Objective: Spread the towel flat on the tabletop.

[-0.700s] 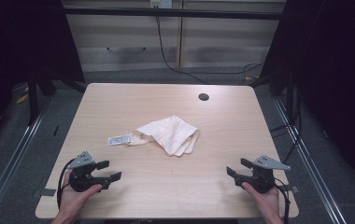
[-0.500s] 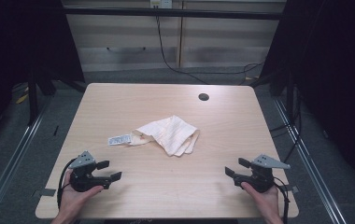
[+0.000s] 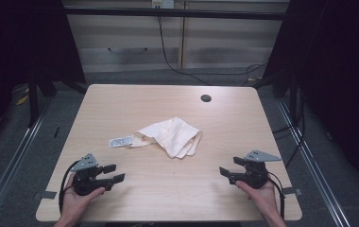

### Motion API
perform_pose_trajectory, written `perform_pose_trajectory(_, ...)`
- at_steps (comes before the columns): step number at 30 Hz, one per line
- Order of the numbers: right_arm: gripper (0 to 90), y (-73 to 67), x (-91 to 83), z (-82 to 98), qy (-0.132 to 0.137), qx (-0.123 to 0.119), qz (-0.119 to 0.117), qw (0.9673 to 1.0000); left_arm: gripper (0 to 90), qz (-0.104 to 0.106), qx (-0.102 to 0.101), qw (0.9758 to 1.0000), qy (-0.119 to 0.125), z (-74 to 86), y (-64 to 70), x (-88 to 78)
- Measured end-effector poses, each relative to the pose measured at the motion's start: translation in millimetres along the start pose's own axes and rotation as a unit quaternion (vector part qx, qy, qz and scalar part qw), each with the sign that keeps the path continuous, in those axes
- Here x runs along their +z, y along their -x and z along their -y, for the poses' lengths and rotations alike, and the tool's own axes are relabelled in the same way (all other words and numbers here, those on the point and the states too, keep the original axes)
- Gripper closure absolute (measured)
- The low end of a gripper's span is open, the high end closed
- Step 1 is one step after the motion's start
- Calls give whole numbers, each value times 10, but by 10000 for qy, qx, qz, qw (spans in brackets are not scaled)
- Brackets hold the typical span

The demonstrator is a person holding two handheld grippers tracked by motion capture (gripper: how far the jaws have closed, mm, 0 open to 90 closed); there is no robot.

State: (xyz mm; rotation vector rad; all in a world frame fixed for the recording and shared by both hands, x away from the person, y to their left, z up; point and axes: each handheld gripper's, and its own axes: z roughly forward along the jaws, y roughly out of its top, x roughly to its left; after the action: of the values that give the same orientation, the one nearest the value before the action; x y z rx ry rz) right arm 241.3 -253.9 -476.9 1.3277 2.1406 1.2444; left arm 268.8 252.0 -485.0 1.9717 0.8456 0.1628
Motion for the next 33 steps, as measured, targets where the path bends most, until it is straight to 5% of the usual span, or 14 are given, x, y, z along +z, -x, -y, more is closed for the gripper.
perform_pose_trajectory(6,305,-98,105,-283,-10,-246,-343,9991,471,46,92,9996,247,-20,39,-35)
perform_pose_trajectory(10,309,-78,233,-488,138,-297,-360,9988,450,20,-88,9991,409,-49,15,-77)
perform_pose_trajectory(14,361,-63,457,-654,21,-287,-483,9984,462,-117,-245,9994,197,-71,4,-68)
perform_pose_trajectory(16,371,-65,573,-724,-48,-346,-548,9979,390,-101,-330,9993,168,-79,-6,-46)
perform_pose_trajectory(20,406,-76,822,-866,-114,-340,-868,9956,332,13,-295,9994,154,-106,-5,-21)
perform_pose_trajectory(31,468,-185,1314,-1095,-555,-581,-1132,9903,315,197,-174,9996,41,-102,15,-9)
perform_pose_trajectory(33,475,-193,1455,-1113,-742,-635,-1248,9874,300,186,-137,9997,19,-102,27,-5)
